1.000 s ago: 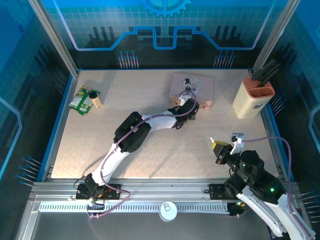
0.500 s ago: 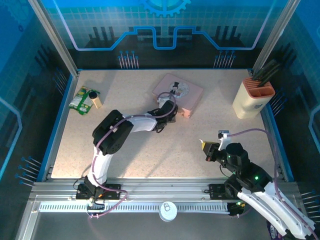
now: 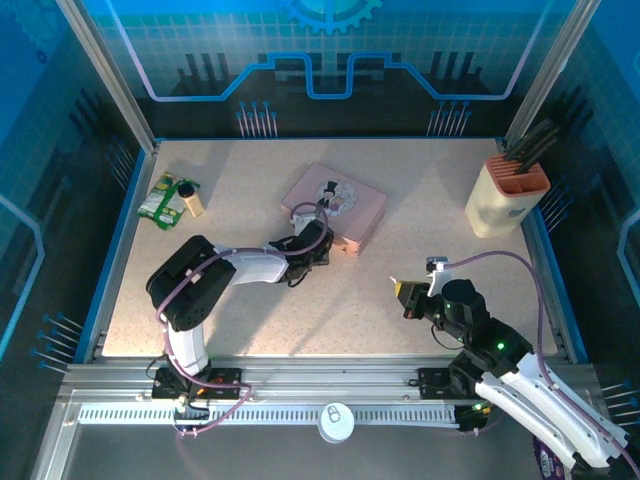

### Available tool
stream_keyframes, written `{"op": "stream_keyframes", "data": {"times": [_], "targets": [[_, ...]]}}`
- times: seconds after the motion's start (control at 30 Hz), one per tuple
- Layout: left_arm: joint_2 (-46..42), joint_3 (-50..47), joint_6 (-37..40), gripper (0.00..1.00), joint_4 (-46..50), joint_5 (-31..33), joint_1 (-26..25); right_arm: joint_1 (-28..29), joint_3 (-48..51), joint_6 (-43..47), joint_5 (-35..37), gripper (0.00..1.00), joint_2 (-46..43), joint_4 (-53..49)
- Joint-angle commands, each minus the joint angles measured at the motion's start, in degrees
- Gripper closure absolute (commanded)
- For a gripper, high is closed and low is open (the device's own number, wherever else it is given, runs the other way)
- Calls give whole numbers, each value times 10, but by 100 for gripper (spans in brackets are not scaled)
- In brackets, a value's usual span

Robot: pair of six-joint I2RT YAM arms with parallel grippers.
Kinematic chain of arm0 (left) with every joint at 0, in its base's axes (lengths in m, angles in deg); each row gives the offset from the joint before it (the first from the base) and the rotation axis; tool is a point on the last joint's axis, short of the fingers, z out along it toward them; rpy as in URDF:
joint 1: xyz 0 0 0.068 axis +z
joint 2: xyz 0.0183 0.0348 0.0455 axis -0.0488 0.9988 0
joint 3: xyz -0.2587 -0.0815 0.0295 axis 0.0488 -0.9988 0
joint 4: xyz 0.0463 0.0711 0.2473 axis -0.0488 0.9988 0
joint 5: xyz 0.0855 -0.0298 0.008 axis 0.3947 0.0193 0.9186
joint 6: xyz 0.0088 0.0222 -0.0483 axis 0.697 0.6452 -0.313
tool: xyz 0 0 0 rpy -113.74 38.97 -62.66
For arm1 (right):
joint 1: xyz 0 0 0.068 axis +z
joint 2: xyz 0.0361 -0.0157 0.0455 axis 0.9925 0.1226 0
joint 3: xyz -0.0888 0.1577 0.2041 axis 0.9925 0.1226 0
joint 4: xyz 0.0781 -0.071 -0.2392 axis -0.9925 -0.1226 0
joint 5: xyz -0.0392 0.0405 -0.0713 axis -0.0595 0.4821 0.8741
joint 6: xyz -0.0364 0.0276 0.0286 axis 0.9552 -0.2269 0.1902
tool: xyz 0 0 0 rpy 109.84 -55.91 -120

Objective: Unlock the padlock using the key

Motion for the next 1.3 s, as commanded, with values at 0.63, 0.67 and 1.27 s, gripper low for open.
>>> {"op": "stream_keyframes", "data": {"times": [0.63, 0.67, 1.27], "targets": [[5, -26, -31, 53, -75, -15, -96, -5, -6, -14, 5, 100, 1, -6], [-1, -34, -26, 51, -86, -17, -96, -5, -6, -15, 4, 100, 1, -6], [-36, -182, 65, 42, -346, -214, -11, -5, 0, -36, -14, 100, 20, 9]]}}
